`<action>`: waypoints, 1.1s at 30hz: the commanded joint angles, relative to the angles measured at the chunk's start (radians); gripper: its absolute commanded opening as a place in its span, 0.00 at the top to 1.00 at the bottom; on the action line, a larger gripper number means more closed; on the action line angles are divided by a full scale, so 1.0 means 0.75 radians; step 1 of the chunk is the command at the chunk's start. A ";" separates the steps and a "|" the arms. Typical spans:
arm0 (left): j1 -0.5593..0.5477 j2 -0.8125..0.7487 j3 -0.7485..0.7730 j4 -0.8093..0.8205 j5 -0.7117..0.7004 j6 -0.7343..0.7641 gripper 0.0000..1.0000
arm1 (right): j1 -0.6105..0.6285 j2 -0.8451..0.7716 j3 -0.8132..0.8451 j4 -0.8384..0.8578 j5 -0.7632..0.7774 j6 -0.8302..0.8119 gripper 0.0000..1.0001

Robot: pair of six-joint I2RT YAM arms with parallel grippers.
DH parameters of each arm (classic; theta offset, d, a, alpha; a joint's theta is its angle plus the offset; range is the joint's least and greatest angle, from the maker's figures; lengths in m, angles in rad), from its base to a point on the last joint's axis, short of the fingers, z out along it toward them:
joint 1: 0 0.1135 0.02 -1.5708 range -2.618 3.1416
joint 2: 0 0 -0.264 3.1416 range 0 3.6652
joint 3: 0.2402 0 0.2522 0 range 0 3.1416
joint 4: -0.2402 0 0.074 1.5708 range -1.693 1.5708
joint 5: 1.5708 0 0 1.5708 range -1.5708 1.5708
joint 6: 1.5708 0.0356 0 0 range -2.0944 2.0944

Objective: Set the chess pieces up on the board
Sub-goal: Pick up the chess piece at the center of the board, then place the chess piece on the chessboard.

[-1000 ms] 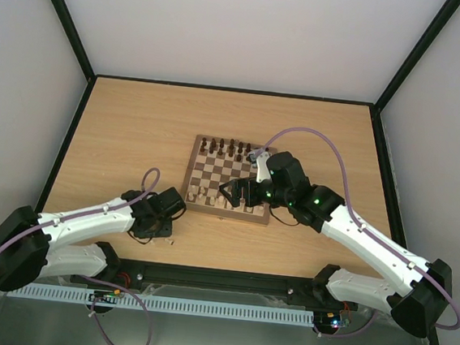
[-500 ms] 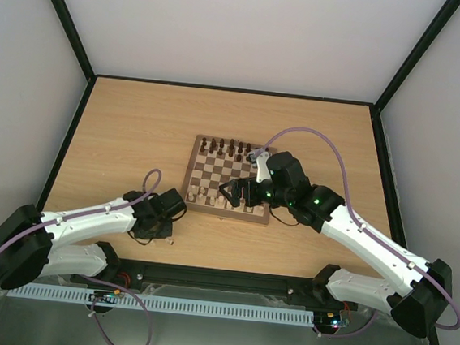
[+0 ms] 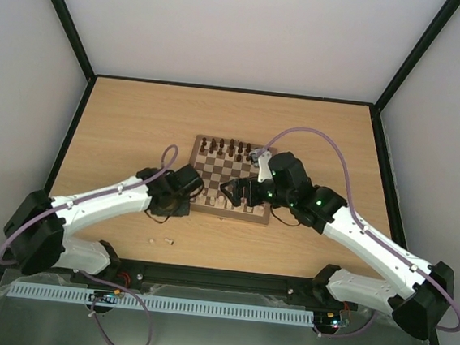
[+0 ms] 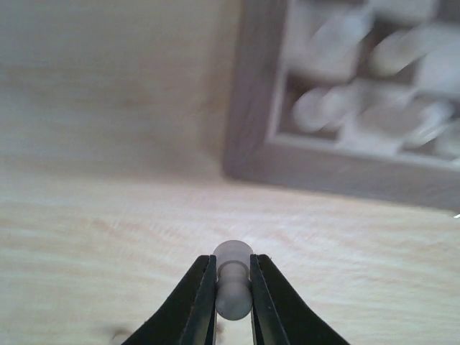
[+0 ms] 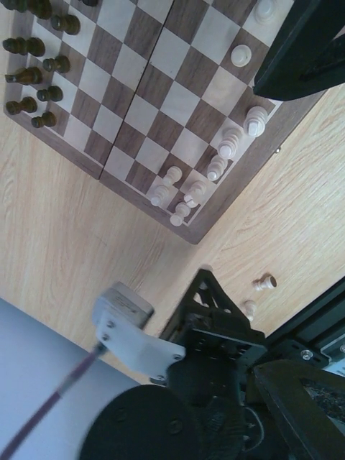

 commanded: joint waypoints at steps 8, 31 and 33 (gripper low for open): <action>0.079 0.461 0.657 -0.105 -0.028 0.375 0.84 | 0.007 -0.112 -0.030 0.011 0.112 -0.006 0.00; 0.077 0.822 0.808 -0.013 0.140 0.505 0.83 | 0.007 -0.100 -0.033 0.019 0.103 -0.006 0.00; 0.074 0.822 0.799 -0.009 0.143 0.500 0.83 | 0.006 -0.094 -0.032 0.017 0.098 -0.004 0.00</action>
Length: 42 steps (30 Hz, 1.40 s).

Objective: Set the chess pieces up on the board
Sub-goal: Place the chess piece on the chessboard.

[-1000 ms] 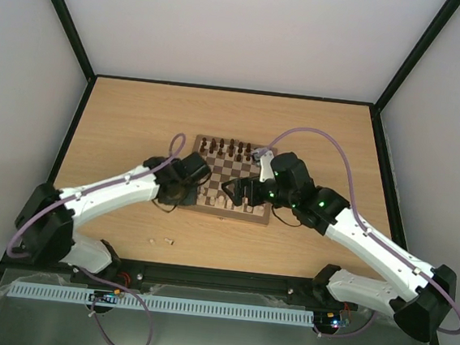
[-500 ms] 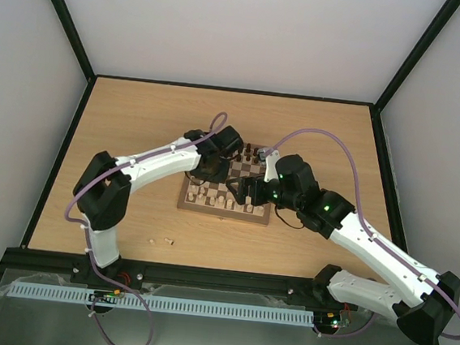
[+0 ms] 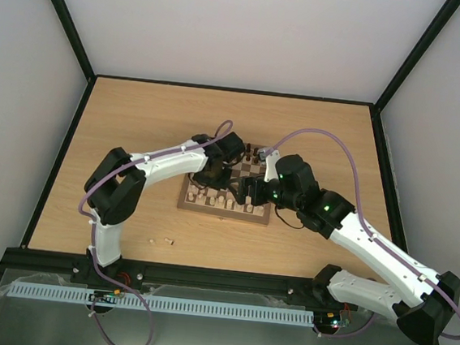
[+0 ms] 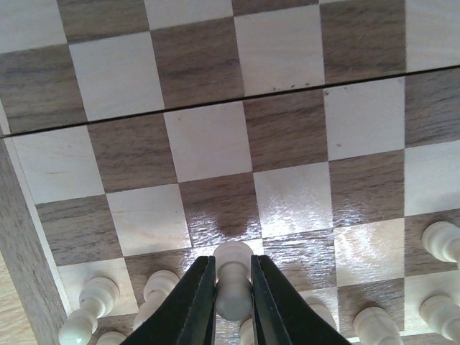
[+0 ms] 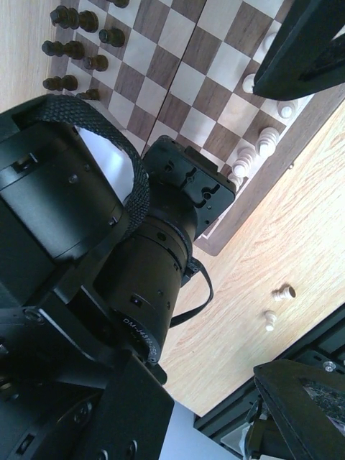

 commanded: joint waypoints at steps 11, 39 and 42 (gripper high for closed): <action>-0.025 -0.029 -0.119 0.037 0.036 -0.027 0.82 | 0.007 0.021 -0.016 0.021 -0.040 -0.002 0.00; -0.032 -0.039 0.146 -0.070 -0.053 -0.003 0.67 | 0.007 0.020 -0.016 0.022 -0.063 -0.006 0.00; -0.032 -0.085 0.219 -0.109 -0.074 -0.003 0.62 | 0.006 0.016 -0.017 0.021 -0.055 -0.006 0.01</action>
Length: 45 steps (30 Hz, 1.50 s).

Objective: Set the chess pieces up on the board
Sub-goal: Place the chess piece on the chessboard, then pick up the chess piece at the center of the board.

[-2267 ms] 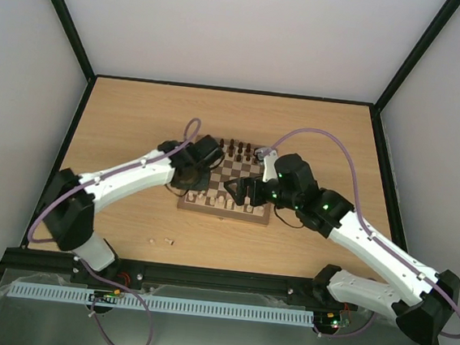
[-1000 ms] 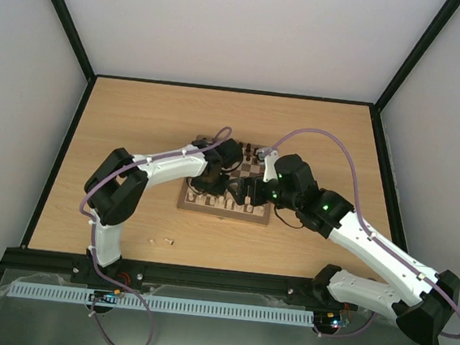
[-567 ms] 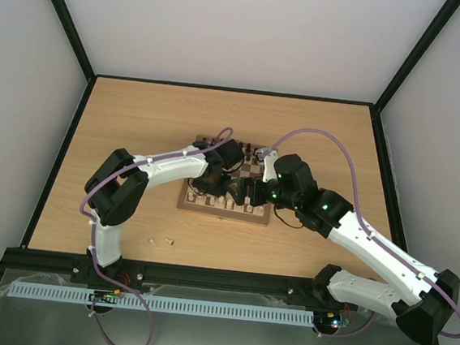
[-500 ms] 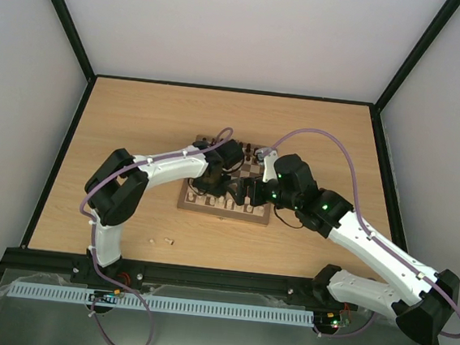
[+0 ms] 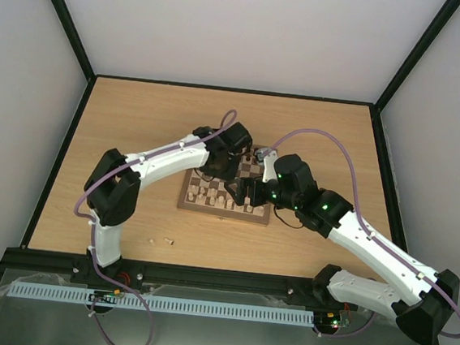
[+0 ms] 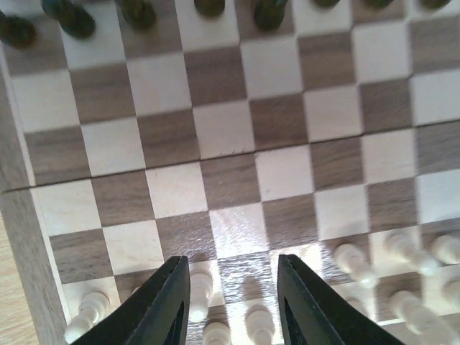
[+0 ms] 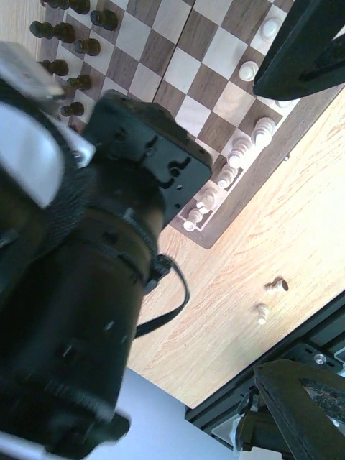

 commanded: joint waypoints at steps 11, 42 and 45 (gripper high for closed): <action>-0.033 -0.639 -0.331 -0.261 -0.140 -0.222 0.39 | 0.007 0.006 -0.015 0.013 0.004 -0.007 0.00; -0.218 -1.129 -1.296 -0.020 0.035 -0.701 0.19 | 0.008 0.020 -0.023 0.028 -0.066 0.002 0.00; -0.205 -1.125 -1.317 -0.026 0.030 -0.704 0.28 | 0.007 0.025 -0.023 0.028 -0.067 0.002 0.00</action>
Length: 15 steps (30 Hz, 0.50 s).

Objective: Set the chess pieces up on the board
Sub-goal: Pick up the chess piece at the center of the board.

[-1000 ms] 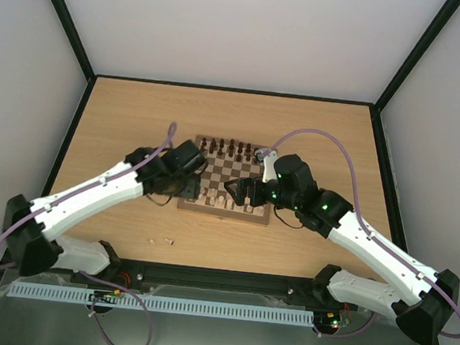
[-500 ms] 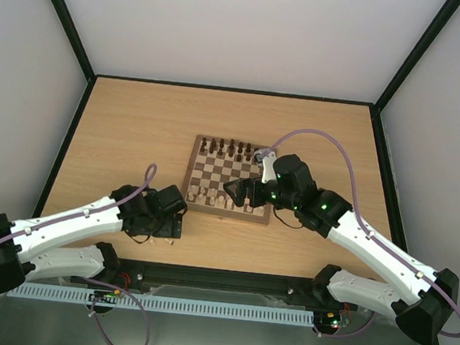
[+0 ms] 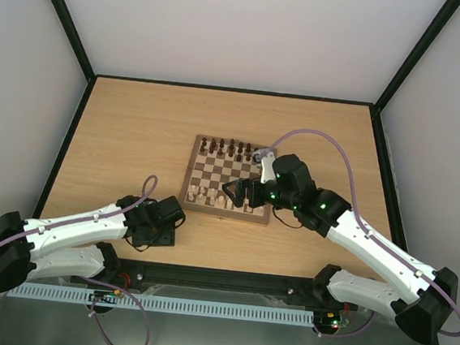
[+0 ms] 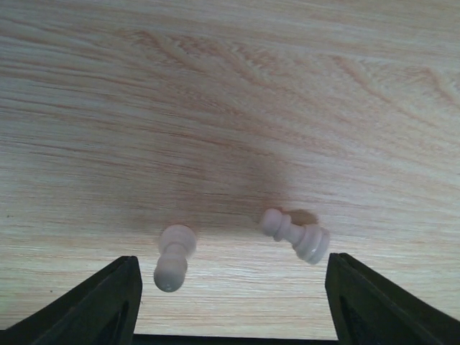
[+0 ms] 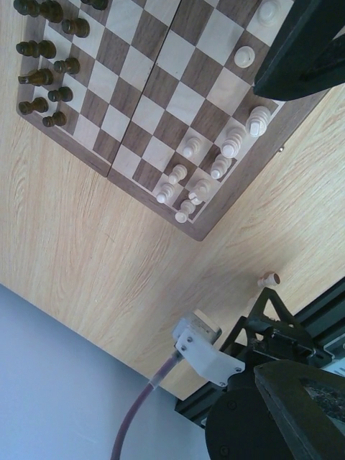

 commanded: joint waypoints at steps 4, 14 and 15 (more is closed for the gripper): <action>0.023 0.003 -0.043 -0.023 -0.009 -0.038 0.33 | 0.008 0.014 -0.013 0.021 -0.016 0.001 0.00; 0.028 0.038 -0.042 -0.037 -0.028 -0.047 0.48 | 0.008 0.016 -0.013 0.020 -0.011 0.001 0.00; 0.029 0.040 -0.040 -0.041 -0.030 -0.051 0.49 | 0.006 0.016 -0.014 0.018 -0.009 0.001 0.00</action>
